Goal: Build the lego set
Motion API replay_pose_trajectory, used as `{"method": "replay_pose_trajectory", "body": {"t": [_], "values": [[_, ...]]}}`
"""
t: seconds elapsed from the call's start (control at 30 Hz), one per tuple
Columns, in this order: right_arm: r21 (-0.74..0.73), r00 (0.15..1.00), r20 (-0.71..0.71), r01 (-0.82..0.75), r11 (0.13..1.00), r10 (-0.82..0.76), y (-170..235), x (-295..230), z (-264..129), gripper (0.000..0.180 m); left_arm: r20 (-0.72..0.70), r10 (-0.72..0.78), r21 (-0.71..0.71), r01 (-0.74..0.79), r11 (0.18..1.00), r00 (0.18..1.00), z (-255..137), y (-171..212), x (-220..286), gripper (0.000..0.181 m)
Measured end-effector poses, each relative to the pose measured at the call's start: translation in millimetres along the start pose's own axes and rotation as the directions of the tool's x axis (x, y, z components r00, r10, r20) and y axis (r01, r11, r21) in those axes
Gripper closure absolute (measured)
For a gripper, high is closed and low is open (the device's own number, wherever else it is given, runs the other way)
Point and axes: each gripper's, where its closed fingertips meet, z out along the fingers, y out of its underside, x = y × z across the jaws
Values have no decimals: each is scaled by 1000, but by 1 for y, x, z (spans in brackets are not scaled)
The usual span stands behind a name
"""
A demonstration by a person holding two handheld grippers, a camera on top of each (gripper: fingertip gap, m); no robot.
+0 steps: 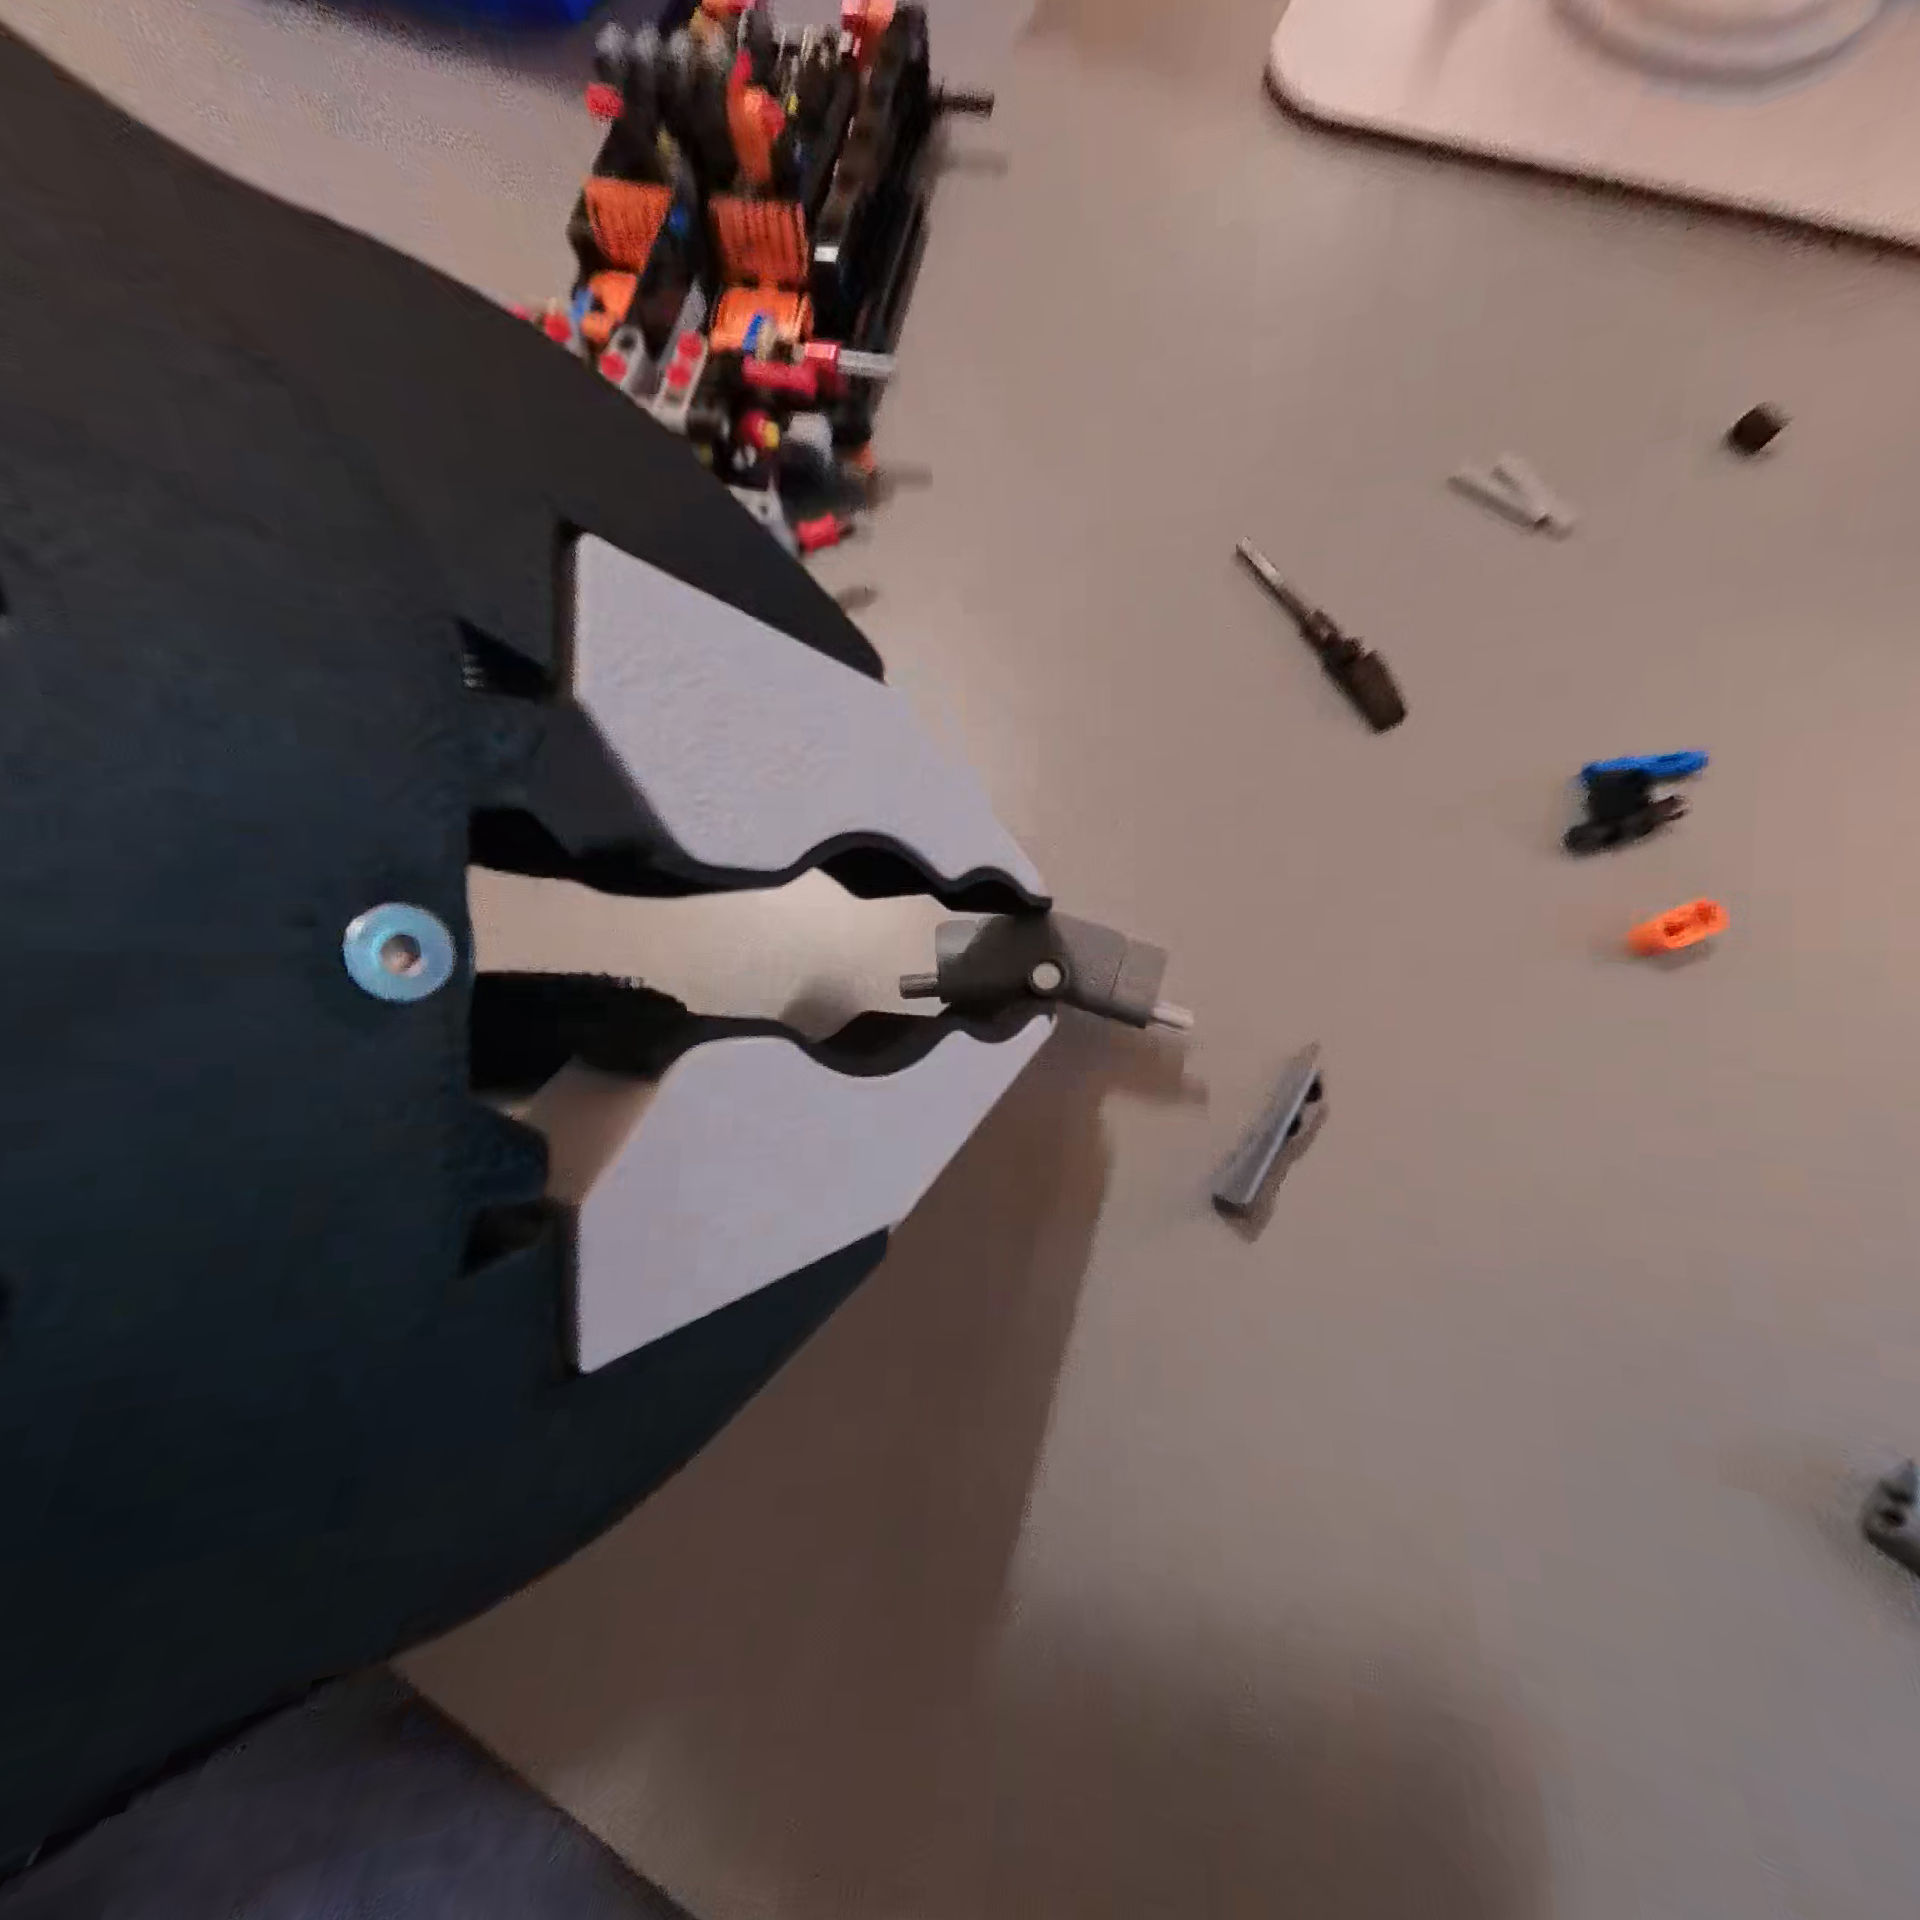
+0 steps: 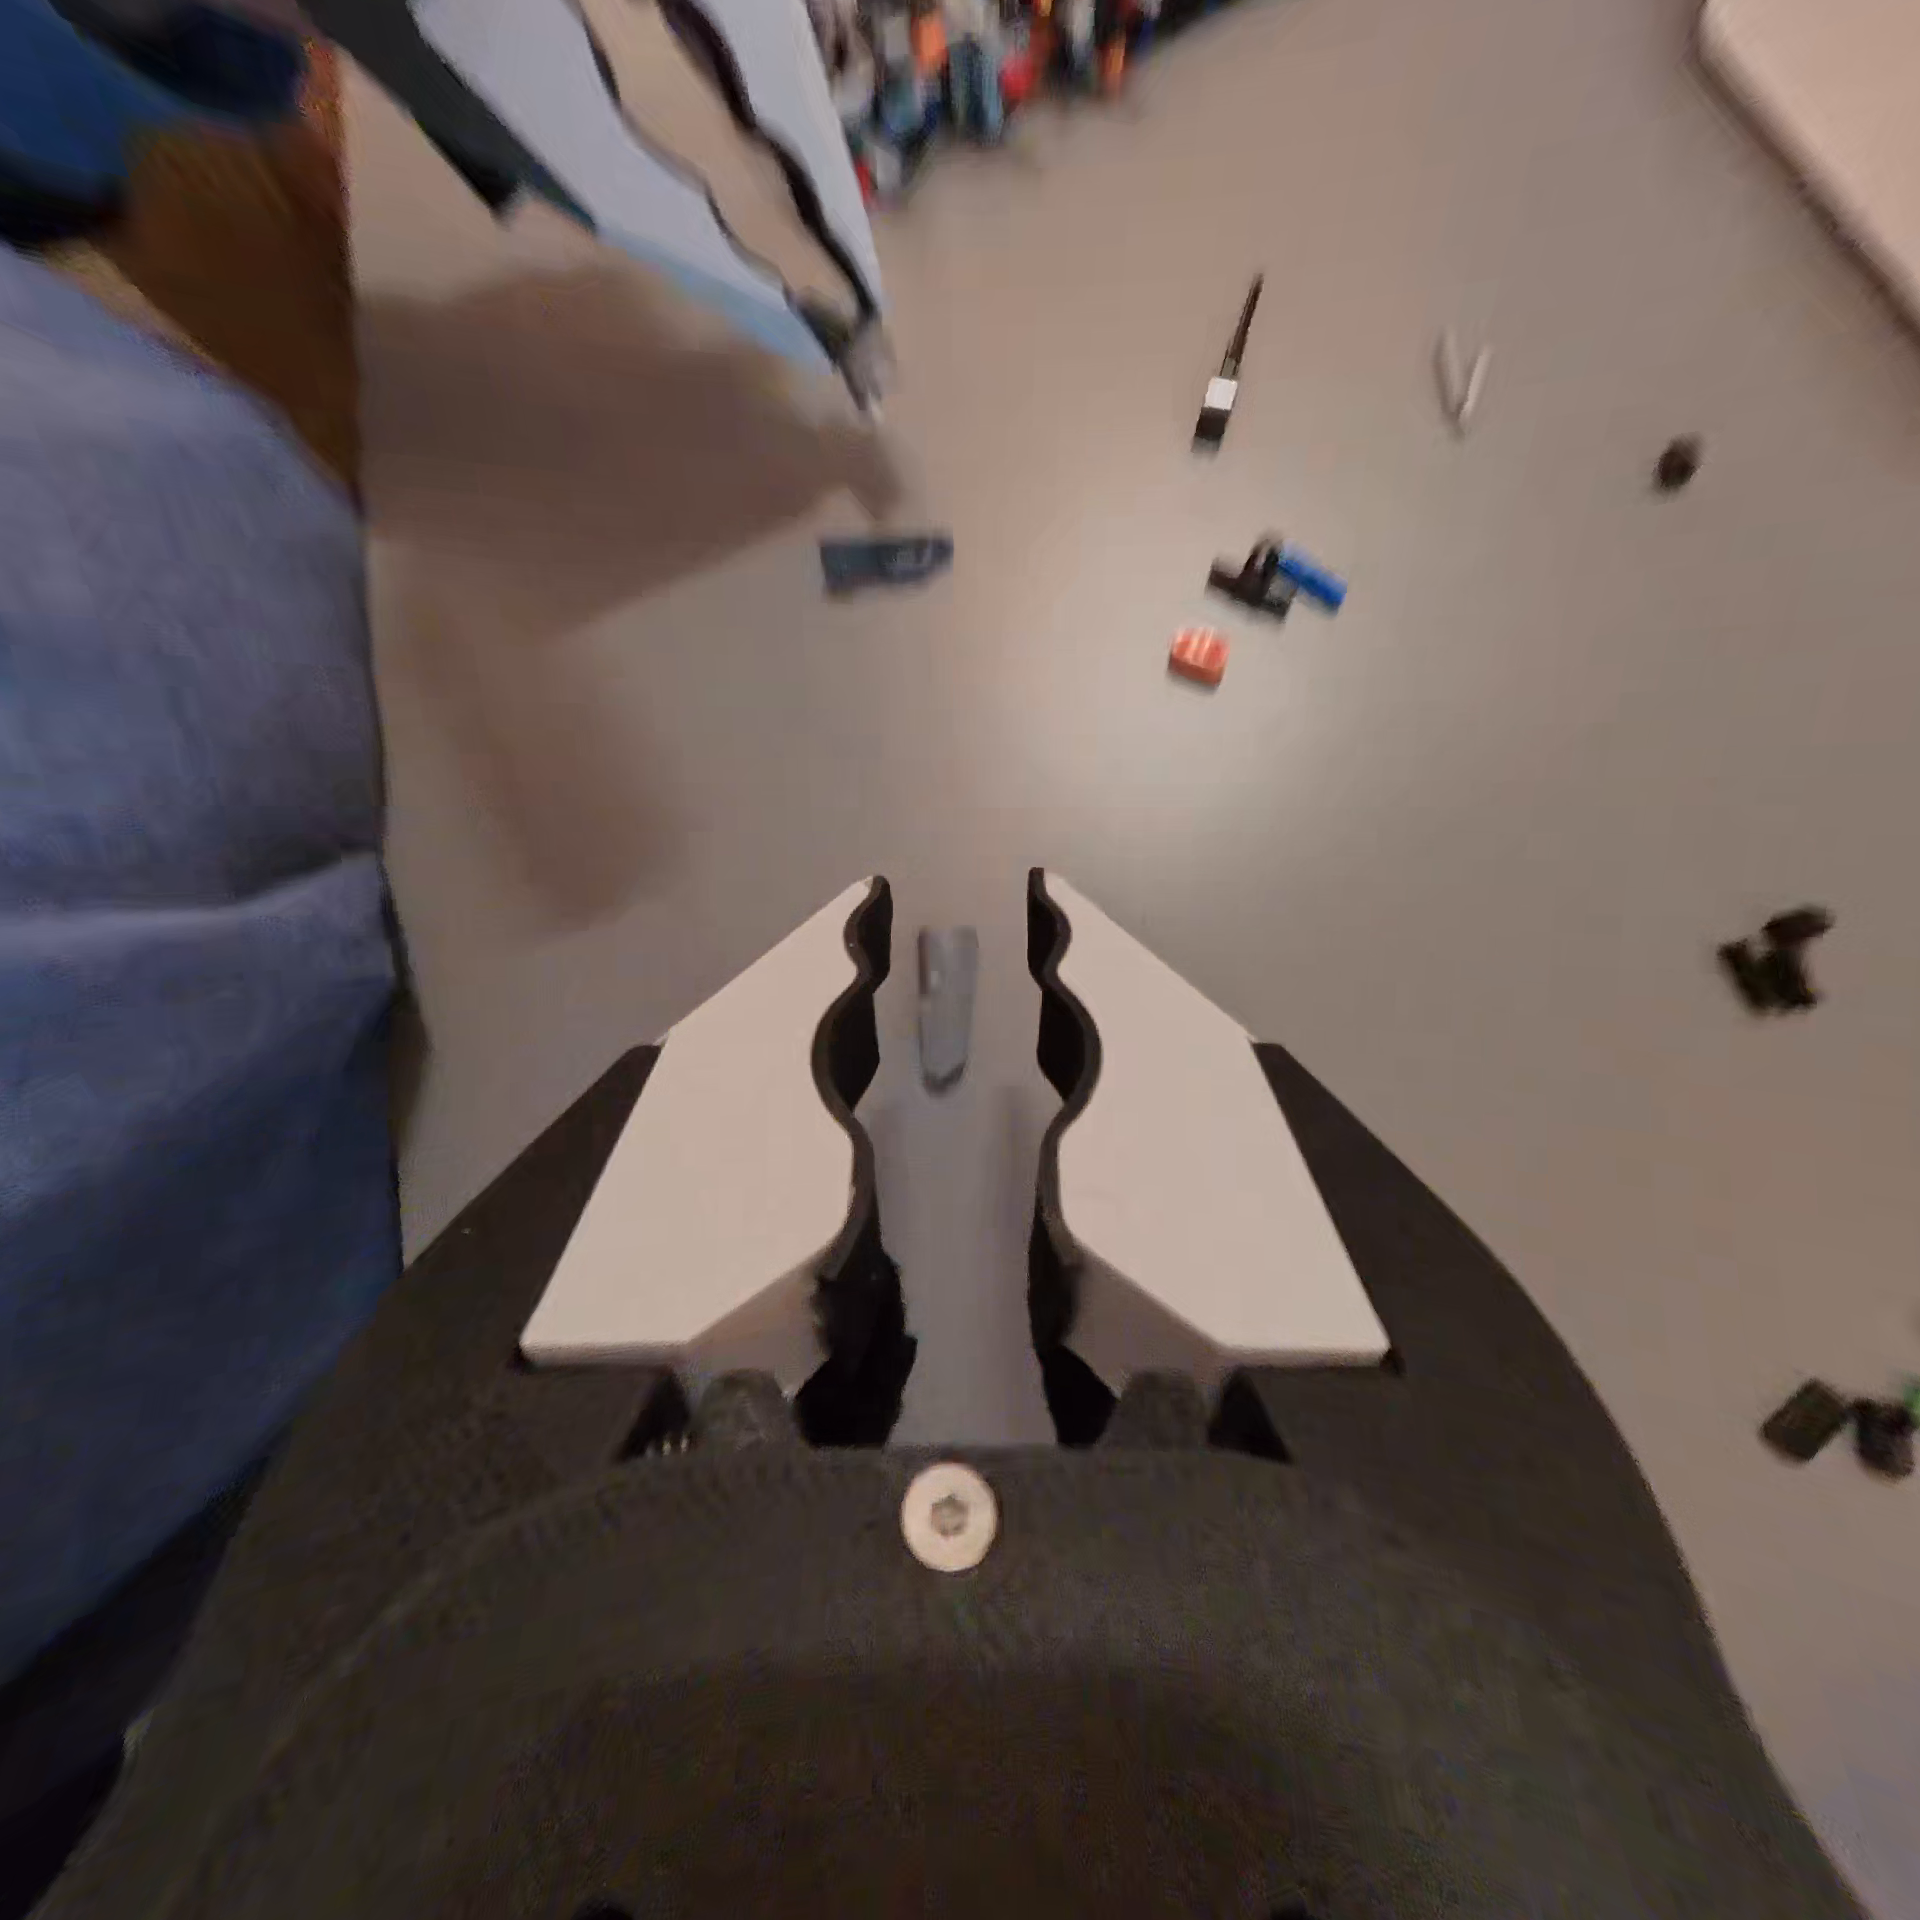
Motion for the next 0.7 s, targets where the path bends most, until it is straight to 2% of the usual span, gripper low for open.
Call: {"method": "replay_pose_trajectory", "body": {"t": [0.1,0.3,0.43,0.7], "values": [[-93,1000,-12,-26,995,25,32,-5,13,151,-24,-30,-7,30,1000,999,5,4,8,168],[-149,999,-38,-19,989,14,48,-6,28,159,-65,-59,-20,57,998,996,13,6,20,167],[-138,999,-33,-7,990,2,44,-5,34,166,-64,-88,9,88,996,994,13,6,21,168],[-65,989,112,101,993,-94,13,-38,64,169,-105,-51,32,55,998,993,3,14,39,168]]}}
